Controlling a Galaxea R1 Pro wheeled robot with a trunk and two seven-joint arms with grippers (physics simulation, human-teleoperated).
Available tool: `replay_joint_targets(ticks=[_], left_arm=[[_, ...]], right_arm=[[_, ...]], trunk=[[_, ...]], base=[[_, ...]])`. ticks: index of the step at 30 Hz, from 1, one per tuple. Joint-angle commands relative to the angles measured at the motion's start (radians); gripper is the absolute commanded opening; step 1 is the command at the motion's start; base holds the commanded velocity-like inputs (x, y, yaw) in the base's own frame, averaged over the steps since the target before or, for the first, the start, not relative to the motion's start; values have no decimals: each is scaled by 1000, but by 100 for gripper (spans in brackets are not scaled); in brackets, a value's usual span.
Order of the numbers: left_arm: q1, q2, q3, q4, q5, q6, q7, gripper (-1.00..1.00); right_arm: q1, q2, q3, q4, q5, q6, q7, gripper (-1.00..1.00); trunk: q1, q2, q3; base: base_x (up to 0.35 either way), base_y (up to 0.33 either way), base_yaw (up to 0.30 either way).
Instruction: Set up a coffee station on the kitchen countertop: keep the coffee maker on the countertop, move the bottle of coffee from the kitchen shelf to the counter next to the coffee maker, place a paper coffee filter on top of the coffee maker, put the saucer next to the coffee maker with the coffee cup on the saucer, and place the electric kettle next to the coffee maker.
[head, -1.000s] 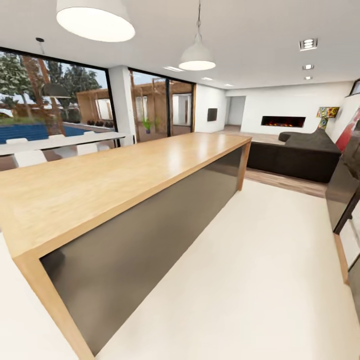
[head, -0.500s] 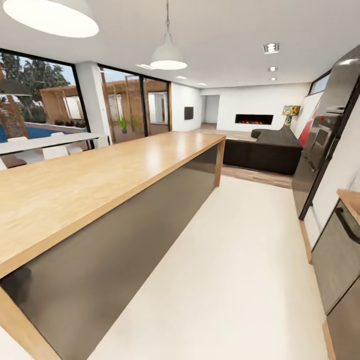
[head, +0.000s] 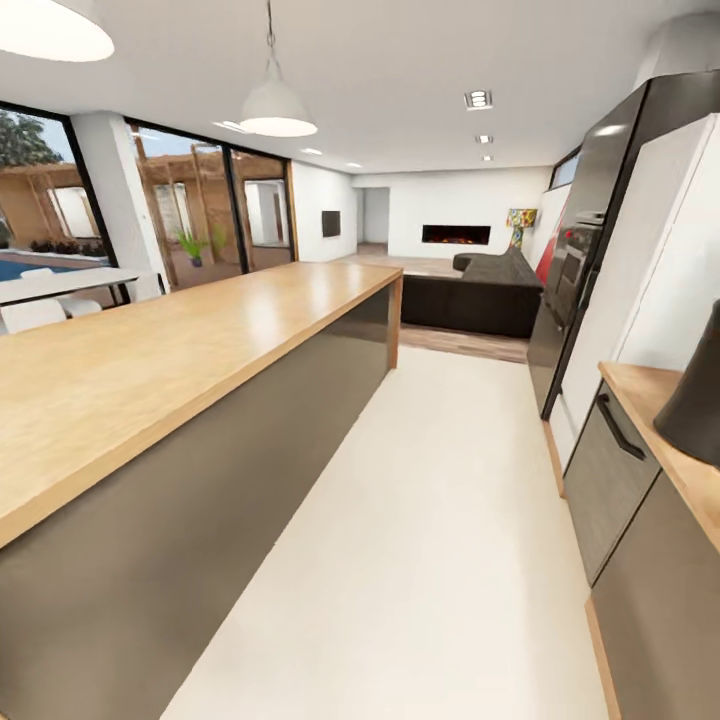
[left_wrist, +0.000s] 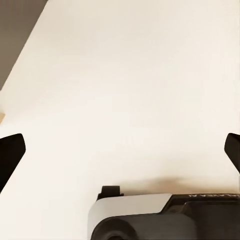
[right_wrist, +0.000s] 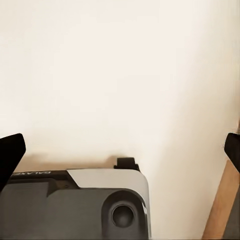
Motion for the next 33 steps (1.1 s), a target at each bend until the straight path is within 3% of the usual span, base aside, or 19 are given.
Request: replay_joint_targets(ticks=[1,33], left_arm=[[0,1,0,0,0,-3,-1,100],[0,0,0,0,0,-4,-1,100]], right_arm=[[0,0,-1,-1,-1,0,0,100],[0,0,-1,-1,-1,0,-2,100]], trunk=[[-4,6,1],[-126,230,84]], base=[[0,0,-300],[0,0,-300]])
